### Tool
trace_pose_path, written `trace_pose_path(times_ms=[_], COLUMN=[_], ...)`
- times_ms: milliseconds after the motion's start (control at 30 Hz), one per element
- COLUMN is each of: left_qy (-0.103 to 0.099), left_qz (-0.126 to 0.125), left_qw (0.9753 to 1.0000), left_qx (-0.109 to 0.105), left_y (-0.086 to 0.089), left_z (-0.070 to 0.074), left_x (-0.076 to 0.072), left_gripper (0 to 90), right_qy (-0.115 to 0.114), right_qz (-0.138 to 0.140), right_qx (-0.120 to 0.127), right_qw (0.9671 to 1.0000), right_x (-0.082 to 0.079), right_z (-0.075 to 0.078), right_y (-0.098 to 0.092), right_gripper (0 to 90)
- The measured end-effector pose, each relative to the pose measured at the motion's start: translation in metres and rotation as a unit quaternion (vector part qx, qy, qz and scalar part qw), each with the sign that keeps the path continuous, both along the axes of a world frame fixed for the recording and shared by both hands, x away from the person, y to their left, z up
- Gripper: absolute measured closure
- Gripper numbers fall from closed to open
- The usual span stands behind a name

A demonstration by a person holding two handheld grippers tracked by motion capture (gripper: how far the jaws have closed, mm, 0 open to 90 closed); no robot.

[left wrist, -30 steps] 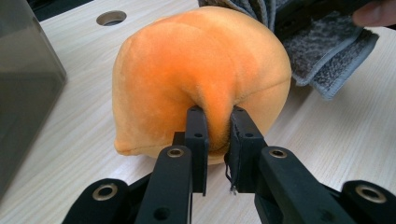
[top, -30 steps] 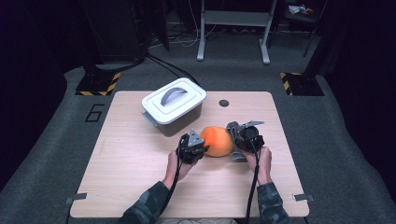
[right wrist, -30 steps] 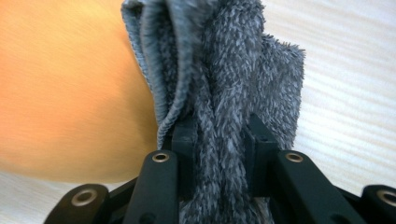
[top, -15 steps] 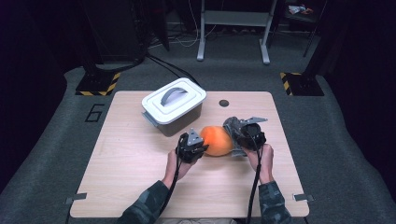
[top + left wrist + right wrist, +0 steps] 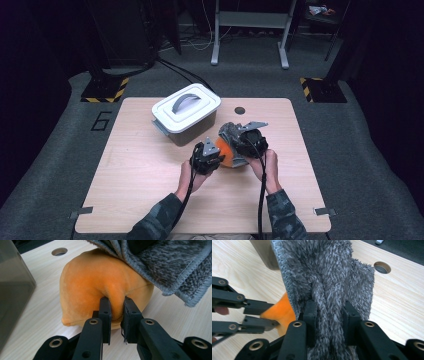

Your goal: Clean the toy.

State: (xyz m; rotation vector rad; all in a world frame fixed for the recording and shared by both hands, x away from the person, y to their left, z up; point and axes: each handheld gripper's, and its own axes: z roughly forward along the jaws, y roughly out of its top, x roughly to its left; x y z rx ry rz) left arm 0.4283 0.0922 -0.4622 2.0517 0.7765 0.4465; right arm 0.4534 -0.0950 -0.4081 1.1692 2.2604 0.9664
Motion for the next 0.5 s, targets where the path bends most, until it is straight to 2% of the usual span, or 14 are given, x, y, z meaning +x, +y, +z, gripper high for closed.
trace_pose_path(times_ms=[300,500], left_qy=[-0.002,0.000], left_qz=[0.000,0.004], left_qw=[1.0000,1.0000], left_qx=[0.005,-0.004], left_y=[0.000,0.000], left_z=[0.000,0.000], left_x=[0.001,0.002], left_gripper=[79.3,79.2], right_qy=[0.006,0.015], right_qz=[-0.031,-0.051], right_qx=[-0.013,-0.011], right_qw=[0.9994,0.9985], right_x=[0.003,0.005], right_z=[-0.006,-0.014], right_y=[-0.015,-0.029], right_gripper=[69.7,69.8])
